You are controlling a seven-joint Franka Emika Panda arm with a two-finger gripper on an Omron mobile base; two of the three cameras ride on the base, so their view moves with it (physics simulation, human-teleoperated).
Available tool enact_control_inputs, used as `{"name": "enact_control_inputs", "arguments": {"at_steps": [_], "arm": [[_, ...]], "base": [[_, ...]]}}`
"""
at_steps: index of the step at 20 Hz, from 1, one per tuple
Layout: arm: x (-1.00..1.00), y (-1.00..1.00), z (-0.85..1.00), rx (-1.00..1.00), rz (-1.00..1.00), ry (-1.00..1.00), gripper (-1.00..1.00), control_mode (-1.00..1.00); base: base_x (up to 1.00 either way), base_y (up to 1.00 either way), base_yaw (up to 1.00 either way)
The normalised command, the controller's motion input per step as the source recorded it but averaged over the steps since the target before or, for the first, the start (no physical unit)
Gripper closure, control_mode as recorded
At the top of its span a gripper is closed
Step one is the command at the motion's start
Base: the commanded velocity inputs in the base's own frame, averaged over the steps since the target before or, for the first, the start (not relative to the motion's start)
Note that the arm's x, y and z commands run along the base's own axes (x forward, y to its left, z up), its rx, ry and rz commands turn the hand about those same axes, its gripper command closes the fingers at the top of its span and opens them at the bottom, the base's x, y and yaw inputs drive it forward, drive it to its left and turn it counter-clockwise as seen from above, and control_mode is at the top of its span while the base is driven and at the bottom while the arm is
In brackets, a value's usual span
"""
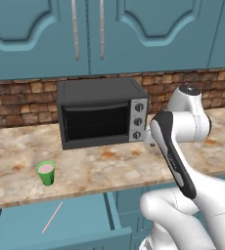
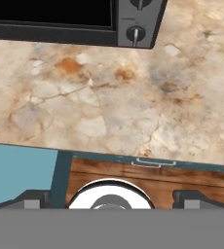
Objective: Pick up the straw from the left drawer and put it inside the smoothie cup.
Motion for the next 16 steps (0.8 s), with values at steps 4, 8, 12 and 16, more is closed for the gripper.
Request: {"name": "enact_control_inputs", "arguments": {"at_steps": [4,8,12,16], "arm": [[-0.06,0.0,-0.14,0.0,0.01,0.0,-1.0,-1.0],[-0.07,0.0,-0.08,0.0,0.01,0.0,-1.0,1.0],[0.0,0.0,0.0,0.0,0.0,0.0,-1.0,1.0],[0.0,0.0,0.0,0.0,0.0,0.0,-1.0,1.0]], "base": [[0.0,0.0,0.0],[-0.11,-0.01,0.04],[-0.29,-0.1,0.16],[-0.37,-0.41,0.19]]}}
